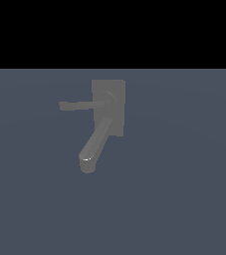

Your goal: Turn on the faucet by rotating a designated handle.

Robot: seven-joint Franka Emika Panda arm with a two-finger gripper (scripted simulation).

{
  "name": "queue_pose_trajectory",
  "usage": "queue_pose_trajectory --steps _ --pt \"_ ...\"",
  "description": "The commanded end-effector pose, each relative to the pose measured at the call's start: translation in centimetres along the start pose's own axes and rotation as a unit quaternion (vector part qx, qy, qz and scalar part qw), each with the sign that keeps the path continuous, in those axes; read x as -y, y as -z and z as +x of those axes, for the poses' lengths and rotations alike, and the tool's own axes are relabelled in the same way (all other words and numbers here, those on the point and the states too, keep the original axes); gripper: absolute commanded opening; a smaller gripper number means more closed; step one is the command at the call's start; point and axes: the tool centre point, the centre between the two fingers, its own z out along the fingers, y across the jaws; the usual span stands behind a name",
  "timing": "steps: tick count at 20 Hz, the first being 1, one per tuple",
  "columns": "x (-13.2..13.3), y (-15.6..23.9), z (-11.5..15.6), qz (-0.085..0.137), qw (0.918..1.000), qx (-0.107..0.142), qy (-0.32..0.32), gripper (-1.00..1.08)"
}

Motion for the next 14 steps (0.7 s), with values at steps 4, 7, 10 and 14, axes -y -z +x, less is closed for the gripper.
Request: queue_pose_trajectory --steps 4,7,10,14 --pt "-1.2 -1.2 0.8 -0.046 0.9986 0.020 0.016 -1.00" --pt "-2.1 -2.0 1.4 -0.080 0.9958 0.035 0.028 -1.00" --pt "-3.1 -2.8 2.0 -0.118 0.9906 0.053 0.045 -1.00" --pt "-4.4 -3.8 3.1 -0.170 0.9800 0.076 0.069 -1.00"
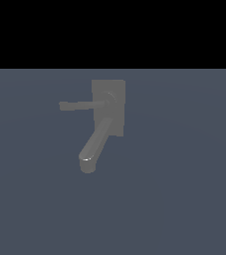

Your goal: Turn on the faucet by rotating a designated handle.

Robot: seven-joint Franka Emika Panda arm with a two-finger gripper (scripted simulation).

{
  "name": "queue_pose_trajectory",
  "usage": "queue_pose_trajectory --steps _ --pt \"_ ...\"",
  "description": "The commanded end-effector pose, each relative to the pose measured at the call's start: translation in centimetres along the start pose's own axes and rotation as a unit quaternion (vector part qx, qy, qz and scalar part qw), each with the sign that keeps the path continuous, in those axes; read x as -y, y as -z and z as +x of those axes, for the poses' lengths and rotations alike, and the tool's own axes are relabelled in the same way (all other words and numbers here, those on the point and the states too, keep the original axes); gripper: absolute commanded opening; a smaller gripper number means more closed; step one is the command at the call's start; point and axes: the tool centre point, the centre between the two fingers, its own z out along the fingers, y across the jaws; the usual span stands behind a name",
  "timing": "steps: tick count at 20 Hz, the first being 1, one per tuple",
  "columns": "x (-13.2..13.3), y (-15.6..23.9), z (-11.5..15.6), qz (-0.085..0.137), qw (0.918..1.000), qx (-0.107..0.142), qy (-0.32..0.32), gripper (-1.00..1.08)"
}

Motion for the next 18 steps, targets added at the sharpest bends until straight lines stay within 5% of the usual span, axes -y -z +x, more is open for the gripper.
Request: queue_pose_trajectory --steps 1,9,18 --pt "-0.7 -0.7 0.7 -0.033 0.9992 0.014 0.017 -1.00" --pt "-2.7 -2.6 3.0 -0.136 0.9863 0.057 0.075 -1.00" --pt "-4.3 -4.2 6.1 -0.243 0.9534 0.098 0.149 -1.00"
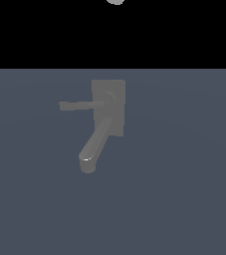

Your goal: Turn on the faucet by rotating a designated handle.

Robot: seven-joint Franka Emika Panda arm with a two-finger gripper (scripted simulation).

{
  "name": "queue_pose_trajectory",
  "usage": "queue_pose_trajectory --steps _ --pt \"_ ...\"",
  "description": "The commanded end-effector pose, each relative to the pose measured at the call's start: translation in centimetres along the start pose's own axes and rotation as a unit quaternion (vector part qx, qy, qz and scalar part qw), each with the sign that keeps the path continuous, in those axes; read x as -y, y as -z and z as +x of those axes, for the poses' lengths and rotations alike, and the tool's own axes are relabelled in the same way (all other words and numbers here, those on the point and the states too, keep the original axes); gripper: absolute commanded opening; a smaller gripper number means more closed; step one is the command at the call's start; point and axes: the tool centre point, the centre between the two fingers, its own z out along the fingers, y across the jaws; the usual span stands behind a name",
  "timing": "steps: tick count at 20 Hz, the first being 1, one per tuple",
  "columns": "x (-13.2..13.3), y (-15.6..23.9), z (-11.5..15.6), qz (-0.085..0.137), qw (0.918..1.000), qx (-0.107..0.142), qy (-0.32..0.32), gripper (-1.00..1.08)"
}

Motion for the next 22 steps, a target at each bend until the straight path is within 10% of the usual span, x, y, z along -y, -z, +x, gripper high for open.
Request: queue_pose_trajectory --steps 1,10,22 --pt "-0.5 -0.4 0.9 -0.032 0.9992 0.010 0.022 -1.00" --pt "-1.7 -1.1 4.7 -0.140 0.9839 0.038 0.104 -1.00" --pt "-2.0 -1.2 10.5 -0.267 0.9398 0.056 0.205 -1.00"
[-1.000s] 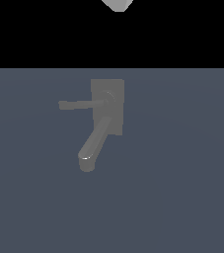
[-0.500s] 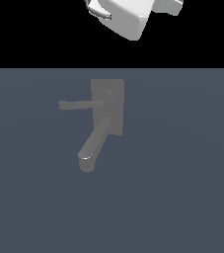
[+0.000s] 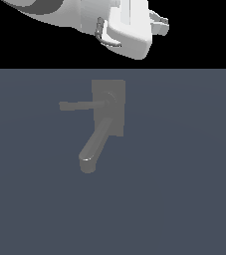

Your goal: Turn on the faucet by rotating a designated handle.

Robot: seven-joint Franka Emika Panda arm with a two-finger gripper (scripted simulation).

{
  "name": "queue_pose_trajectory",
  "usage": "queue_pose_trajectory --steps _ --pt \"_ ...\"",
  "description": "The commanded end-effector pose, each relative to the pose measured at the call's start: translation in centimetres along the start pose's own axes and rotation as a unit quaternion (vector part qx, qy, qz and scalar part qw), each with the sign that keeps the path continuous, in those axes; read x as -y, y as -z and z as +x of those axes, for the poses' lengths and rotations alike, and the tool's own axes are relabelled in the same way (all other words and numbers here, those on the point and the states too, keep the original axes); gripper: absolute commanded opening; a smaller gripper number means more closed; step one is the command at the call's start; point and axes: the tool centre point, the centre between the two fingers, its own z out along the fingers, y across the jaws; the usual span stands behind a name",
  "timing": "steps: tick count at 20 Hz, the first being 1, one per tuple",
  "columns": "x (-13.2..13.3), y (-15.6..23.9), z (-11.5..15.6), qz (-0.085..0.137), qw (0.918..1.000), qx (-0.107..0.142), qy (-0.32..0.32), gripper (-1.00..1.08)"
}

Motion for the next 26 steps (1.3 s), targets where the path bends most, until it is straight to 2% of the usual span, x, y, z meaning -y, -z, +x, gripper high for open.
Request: queue_pose_trajectory --steps 1,7,13,20,26 --pt "-0.4 0.1 1.0 -0.023 0.9996 0.002 0.017 -1.00" --pt "-1.0 0.4 2.7 -0.061 0.9971 0.004 0.046 -1.00" --pt "-1.2 0.6 3.6 -0.080 0.9950 0.004 0.059 -1.00" --pt "-2.6 1.5 2.7 -0.093 0.9950 -0.007 0.036 -1.00" --pt "-5.2 3.3 1.0 -0.121 0.9924 -0.025 -0.008 -1.00"
